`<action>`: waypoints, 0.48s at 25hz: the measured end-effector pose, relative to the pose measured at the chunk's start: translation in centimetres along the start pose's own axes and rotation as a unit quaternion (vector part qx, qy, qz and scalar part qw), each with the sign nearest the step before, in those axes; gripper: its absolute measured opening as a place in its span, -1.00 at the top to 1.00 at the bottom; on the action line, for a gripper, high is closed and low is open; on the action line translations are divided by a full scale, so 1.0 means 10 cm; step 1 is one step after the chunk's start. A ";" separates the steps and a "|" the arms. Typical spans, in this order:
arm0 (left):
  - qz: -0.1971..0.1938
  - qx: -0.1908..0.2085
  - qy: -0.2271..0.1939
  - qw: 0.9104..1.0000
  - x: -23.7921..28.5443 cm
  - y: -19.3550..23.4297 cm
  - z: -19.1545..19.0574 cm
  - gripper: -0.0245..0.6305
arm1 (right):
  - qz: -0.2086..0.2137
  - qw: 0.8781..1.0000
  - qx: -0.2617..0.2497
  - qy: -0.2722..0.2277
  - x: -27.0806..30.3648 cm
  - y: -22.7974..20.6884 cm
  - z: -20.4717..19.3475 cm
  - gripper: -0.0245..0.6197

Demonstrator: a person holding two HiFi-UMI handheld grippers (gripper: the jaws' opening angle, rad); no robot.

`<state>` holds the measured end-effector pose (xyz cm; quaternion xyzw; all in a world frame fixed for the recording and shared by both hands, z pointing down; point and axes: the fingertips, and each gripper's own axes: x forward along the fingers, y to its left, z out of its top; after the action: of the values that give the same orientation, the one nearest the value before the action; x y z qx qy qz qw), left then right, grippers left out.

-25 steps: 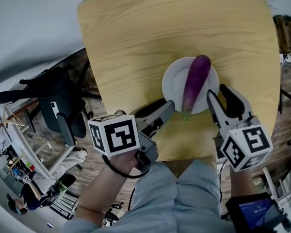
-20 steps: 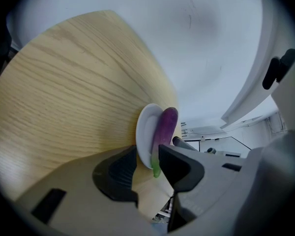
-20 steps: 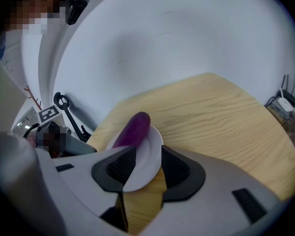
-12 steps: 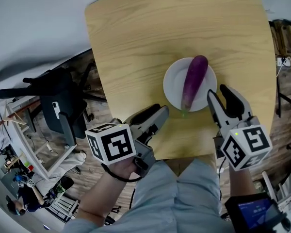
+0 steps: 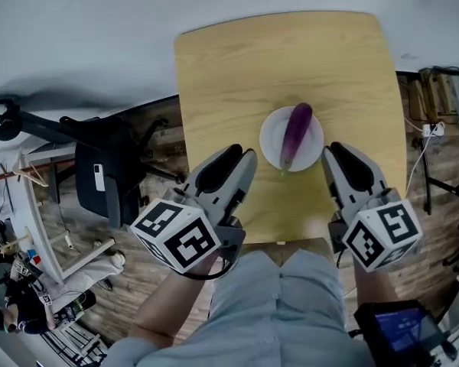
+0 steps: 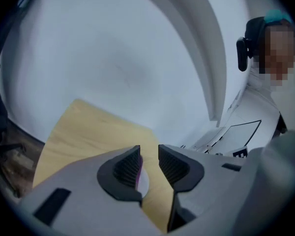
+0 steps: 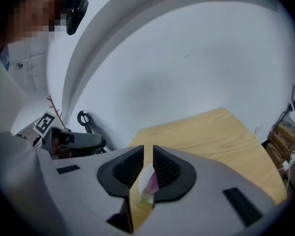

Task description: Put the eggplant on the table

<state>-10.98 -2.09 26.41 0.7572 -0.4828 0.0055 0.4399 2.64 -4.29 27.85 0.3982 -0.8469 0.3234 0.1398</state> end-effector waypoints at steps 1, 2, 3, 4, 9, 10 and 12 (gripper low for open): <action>-0.011 0.012 -0.021 1.000 -0.07 -0.12 0.09 0.56 | 0.006 1.000 -0.005 -0.010 -0.07 0.10 0.07 0.75; -0.022 0.024 -0.041 0.999 -0.13 -0.23 0.18 0.58 | 0.013 1.000 -0.013 -0.021 -0.14 0.18 0.15 0.78; -0.029 0.037 -0.060 0.997 -0.17 -0.35 0.26 0.61 | 0.020 0.999 -0.022 -0.035 -0.21 0.25 0.24 0.80; -0.032 0.053 -0.076 0.995 -0.21 -0.46 0.33 0.62 | 0.028 0.998 -0.031 -0.047 -0.28 0.31 0.34 0.81; -0.009 0.130 -0.123 0.984 -0.44 -0.88 0.48 0.87 | 0.059 0.992 -0.063 -0.097 -0.60 0.64 0.73 0.87; -0.002 0.144 -0.132 0.981 -0.47 -0.95 0.48 0.89 | 0.064 0.989 -0.070 -0.110 -0.67 0.67 0.80 0.88; 0.015 0.166 -0.158 0.973 -0.54 -1.08 0.50 0.90 | 0.070 0.984 -0.081 -0.139 -0.80 0.72 0.93 0.89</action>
<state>-8.01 0.08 13.83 0.8034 -0.5501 -0.0275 0.2264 2.50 -2.28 13.75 0.3661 -0.9075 0.2040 0.0298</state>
